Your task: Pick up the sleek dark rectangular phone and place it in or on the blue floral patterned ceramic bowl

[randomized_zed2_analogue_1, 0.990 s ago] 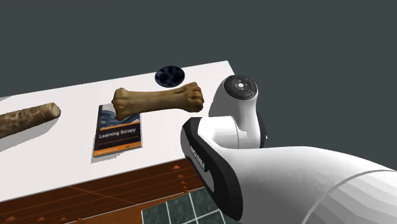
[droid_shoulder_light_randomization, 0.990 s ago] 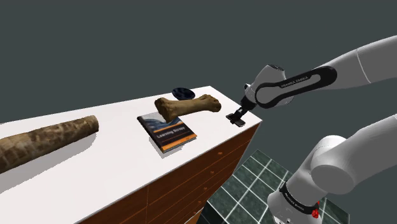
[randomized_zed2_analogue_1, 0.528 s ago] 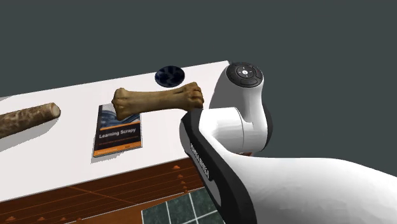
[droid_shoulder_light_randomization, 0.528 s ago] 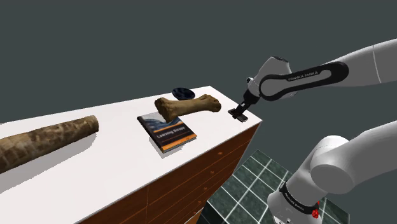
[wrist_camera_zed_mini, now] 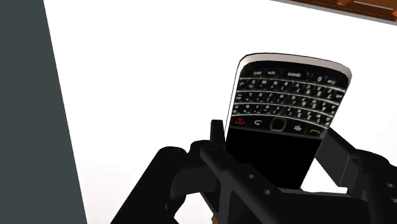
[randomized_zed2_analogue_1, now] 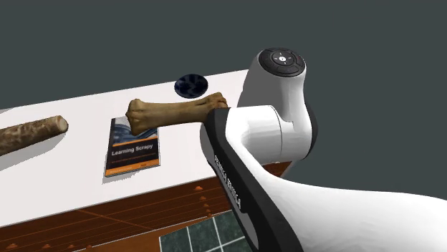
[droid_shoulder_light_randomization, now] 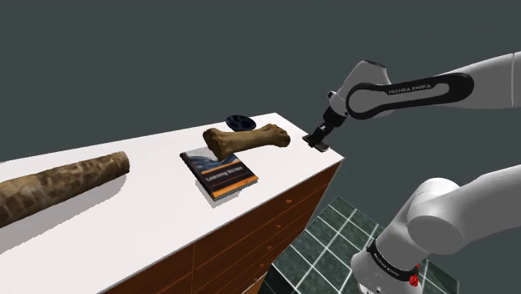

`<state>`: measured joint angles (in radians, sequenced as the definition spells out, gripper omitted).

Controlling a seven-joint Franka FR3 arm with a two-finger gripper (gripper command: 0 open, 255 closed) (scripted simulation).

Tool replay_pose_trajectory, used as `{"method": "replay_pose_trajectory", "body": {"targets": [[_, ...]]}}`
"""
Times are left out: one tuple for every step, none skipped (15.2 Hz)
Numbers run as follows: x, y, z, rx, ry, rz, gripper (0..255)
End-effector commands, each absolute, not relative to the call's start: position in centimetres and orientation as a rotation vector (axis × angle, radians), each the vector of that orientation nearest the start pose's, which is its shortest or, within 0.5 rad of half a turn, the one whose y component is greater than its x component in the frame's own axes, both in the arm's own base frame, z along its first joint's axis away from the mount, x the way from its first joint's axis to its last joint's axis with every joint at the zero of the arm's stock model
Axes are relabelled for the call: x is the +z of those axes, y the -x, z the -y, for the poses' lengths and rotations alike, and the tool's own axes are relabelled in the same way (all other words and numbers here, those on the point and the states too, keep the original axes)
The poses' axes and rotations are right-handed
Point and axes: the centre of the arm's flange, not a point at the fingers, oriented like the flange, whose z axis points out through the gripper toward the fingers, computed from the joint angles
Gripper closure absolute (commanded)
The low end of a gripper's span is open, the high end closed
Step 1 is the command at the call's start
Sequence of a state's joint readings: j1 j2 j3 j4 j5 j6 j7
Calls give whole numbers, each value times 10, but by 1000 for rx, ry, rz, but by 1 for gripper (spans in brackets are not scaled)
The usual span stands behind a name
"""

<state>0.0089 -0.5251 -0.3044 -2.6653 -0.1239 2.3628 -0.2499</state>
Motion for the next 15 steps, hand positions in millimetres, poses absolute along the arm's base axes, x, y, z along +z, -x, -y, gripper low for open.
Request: {"method": "replay_pose_trajectory", "body": {"targets": [[428,-375,114,-335,3121,90,255],[433,-375,114,-335,3121,90,255],[438,-375,114,-335,3121,90,255],[440,-375,114,-335,3121,90,255],[440,-388,110,-335,3121,90,255],[441,-401,106,-335,3121,90,255],[441,-413,103,-335,3121,90,255],[441,-426,99,-335,3121,90,255],[441,-439,95,-335,3121,90,255],[442,-451,92,-335,3121,90,255],[442,-464,88,-335,3121,90,255],[442,-477,84,-335,3121,90,255],[442,-489,81,-335,3121,90,255],[442,-502,77,-335,3121,90,255],[443,-515,73,-335,3121,90,255]]}}
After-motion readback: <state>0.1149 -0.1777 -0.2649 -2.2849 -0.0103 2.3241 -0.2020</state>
